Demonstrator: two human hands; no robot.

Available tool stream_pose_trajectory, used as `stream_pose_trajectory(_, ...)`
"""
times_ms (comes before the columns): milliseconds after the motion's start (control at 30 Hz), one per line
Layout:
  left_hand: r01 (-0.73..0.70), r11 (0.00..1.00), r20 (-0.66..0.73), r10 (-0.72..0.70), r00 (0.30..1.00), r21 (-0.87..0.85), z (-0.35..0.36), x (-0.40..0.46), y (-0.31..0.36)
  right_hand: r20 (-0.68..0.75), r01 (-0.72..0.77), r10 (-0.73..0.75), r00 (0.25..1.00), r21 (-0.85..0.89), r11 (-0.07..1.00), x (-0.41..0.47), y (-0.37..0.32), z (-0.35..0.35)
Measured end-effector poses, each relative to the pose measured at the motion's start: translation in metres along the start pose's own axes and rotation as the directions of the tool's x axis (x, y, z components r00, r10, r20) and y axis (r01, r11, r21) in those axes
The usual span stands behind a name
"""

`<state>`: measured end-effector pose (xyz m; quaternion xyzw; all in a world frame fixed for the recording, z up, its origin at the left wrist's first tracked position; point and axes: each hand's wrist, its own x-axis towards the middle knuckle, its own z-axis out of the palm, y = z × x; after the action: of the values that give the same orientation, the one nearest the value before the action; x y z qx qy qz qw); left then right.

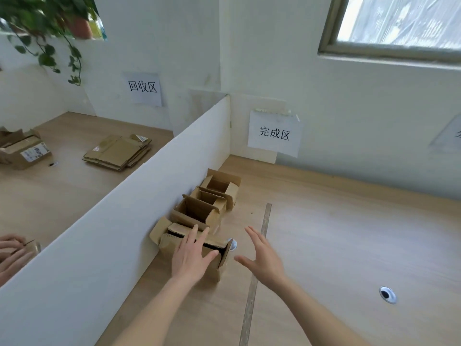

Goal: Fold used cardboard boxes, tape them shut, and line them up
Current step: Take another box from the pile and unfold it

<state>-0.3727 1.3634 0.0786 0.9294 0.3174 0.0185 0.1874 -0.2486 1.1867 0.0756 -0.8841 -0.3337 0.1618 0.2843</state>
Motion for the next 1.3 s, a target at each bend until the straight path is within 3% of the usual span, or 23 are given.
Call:
stream_pose_trajectory(267,-0.269,0.963,-0.068,0.267,0.961,-0.023,-0.038,-0.056,0.213,-0.233,-0.077,0.043,0.972,-0.138,0.987,-0.128,0.077,-0.181)
stream_pose_trajectory(500,-0.59,0.805,-0.038,0.589,0.807,-0.066,-0.008,-0.186,0.456,-0.439,-0.289,0.179,0.881,-0.198,0.937,-0.339,0.185,-0.354)
stream_pose_trajectory(767,-0.827,0.545,0.03,0.837,0.546,-0.136,0.062,-0.377,0.687,-0.609,-0.62,0.447,0.656,-0.096,0.779,-0.612,0.315,-0.459)
stream_pose_trajectory(1067,-0.933,0.287,0.165,0.953,0.254,-0.219,0.157,-0.543,0.854,-0.648,-0.814,0.682,0.338,0.163,0.558,-0.842,0.427,-0.488)
stream_pose_trajectory(1167,-0.944,0.232,0.173,0.966,0.195,-0.234,0.188,-0.573,0.908,-0.641,-0.837,0.712,0.288,0.193,0.512,-0.89,0.464,-0.508)
stream_pose_trajectory(1300,-0.939,0.234,0.21,0.961,0.182,-0.253,0.229,-0.589,0.977,-0.633,-0.852,0.733,0.249,0.216,0.476,-0.922,0.517,-0.546)
